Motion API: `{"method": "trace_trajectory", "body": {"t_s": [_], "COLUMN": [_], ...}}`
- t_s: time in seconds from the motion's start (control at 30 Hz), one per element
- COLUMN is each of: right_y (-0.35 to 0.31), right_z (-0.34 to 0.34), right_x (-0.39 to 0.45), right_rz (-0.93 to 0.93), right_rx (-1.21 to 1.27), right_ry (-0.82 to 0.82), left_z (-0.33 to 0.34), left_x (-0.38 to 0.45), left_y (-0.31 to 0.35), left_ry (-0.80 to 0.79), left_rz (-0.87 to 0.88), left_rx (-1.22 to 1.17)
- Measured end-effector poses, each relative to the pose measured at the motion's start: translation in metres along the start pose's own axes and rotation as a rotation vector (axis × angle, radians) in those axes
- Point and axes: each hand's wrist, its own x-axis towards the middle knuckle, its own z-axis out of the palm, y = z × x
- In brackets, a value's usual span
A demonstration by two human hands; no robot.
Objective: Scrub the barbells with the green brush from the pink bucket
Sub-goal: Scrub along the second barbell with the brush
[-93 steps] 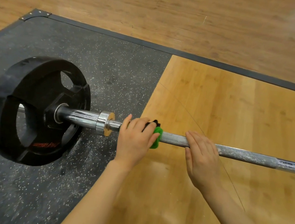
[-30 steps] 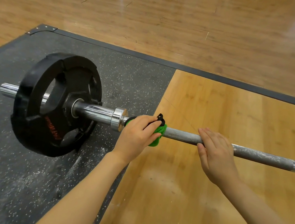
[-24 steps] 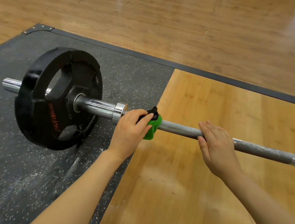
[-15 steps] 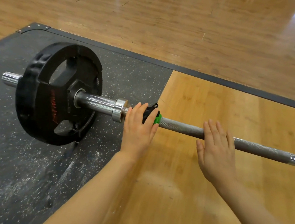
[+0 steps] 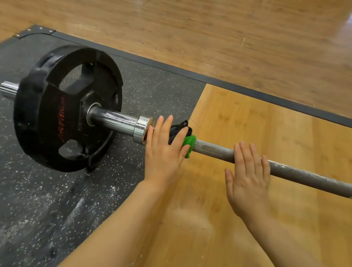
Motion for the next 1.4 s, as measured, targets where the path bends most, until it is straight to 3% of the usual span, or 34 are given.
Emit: {"method": "trace_trajectory", "body": {"t_s": [0.07, 0.27, 0.63, 0.83, 1.1, 1.4], "right_y": [-0.001, 0.003, 0.008, 0.009, 0.010, 0.011], "right_z": [0.001, 0.001, -0.001, -0.001, -0.007, -0.013], "right_x": [0.002, 0.008, 0.015, 0.017, 0.020, 0.017], "right_rz": [0.014, -0.002, -0.013, -0.005, 0.000, 0.052], "right_rx": [0.003, 0.001, 0.036, 0.031, 0.026, -0.001], "right_ry": [-0.001, -0.040, -0.065, -0.078, -0.152, -0.146], "left_z": [0.004, 0.013, -0.002, -0.002, -0.013, -0.013], "left_x": [0.001, 0.009, 0.017, 0.019, 0.027, 0.032], "left_y": [0.013, 0.045, -0.018, -0.006, -0.015, -0.024], "left_ry": [-0.008, -0.038, -0.065, -0.086, -0.288, -0.302], "left_rz": [-0.017, 0.174, 0.098, 0.035, 0.137, 0.225], "left_rx": [-0.050, -0.063, 0.017, -0.025, 0.138, 0.117]}}
